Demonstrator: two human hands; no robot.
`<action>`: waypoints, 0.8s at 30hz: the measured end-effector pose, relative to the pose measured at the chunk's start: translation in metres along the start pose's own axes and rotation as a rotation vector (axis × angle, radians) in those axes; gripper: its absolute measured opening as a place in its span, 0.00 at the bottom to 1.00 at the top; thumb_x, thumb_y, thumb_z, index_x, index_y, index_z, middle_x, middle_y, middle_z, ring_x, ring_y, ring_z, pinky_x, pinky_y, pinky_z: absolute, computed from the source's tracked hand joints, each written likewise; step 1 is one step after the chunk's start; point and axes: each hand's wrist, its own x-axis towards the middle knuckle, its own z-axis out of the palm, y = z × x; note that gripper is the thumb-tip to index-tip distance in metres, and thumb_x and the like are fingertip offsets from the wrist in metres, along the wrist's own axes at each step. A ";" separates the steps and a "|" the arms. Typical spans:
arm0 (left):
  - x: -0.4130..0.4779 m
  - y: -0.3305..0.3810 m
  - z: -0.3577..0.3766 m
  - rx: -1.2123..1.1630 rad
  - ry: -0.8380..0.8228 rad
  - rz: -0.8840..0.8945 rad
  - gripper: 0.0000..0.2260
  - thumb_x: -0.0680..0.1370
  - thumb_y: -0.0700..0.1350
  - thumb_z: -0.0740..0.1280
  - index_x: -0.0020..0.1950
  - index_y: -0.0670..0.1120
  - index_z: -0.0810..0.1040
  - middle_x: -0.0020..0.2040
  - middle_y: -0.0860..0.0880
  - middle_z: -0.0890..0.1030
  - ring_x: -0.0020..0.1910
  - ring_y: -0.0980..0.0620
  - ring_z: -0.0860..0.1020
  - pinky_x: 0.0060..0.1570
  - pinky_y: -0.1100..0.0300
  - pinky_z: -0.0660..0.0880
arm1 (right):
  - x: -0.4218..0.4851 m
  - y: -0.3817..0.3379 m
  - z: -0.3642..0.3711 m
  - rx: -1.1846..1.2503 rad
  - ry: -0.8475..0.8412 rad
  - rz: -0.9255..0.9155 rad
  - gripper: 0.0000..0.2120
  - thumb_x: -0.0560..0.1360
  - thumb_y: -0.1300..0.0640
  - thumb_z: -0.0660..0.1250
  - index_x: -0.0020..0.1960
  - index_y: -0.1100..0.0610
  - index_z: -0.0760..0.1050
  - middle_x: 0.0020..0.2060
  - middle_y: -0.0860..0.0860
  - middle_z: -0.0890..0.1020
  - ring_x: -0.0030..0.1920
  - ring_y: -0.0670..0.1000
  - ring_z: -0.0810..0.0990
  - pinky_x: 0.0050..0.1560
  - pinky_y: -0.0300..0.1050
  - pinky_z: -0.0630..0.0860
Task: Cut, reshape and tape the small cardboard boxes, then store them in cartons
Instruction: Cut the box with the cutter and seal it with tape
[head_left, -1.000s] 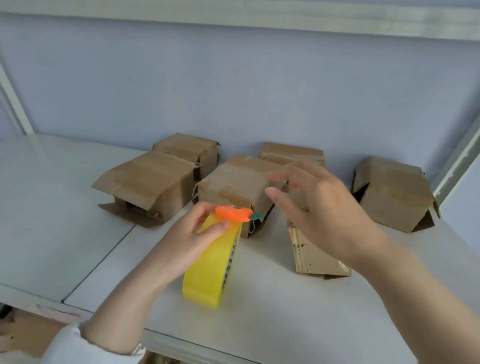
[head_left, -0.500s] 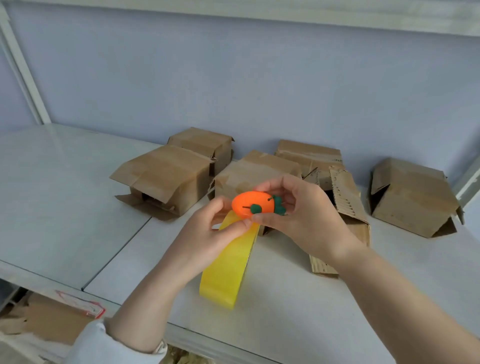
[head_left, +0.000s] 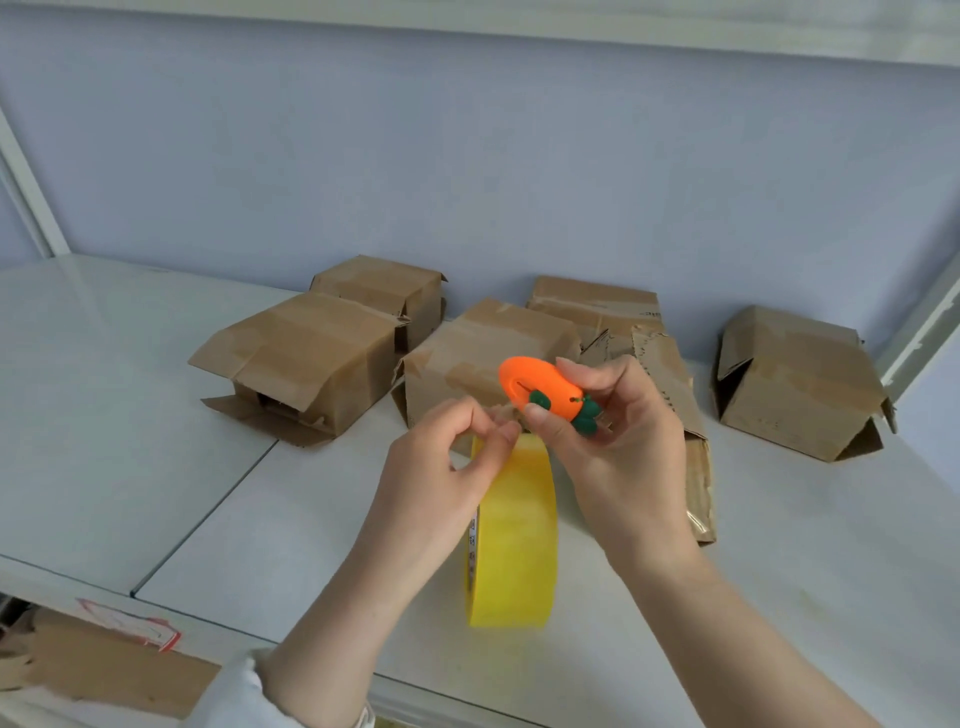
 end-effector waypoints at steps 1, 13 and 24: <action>0.000 0.002 0.002 0.018 0.007 0.029 0.12 0.73 0.53 0.65 0.33 0.49 0.70 0.41 0.51 0.80 0.47 0.55 0.78 0.47 0.50 0.73 | -0.001 0.001 -0.001 -0.039 0.020 -0.043 0.17 0.66 0.66 0.76 0.42 0.47 0.73 0.44 0.46 0.81 0.47 0.45 0.80 0.48 0.41 0.75; 0.002 0.016 0.004 0.122 -0.114 0.167 0.02 0.76 0.43 0.67 0.46 0.51 0.77 0.44 0.56 0.80 0.48 0.60 0.79 0.52 0.58 0.75 | 0.003 -0.002 -0.011 -0.304 0.168 -0.537 0.20 0.64 0.70 0.76 0.45 0.47 0.77 0.38 0.46 0.76 0.43 0.36 0.74 0.43 0.27 0.69; -0.003 0.015 0.007 -0.058 0.033 0.017 0.08 0.77 0.46 0.64 0.41 0.46 0.80 0.39 0.57 0.83 0.43 0.63 0.80 0.45 0.74 0.71 | 0.013 0.010 -0.117 -0.233 0.357 0.274 0.15 0.72 0.60 0.71 0.55 0.52 0.70 0.45 0.48 0.77 0.41 0.49 0.80 0.45 0.46 0.78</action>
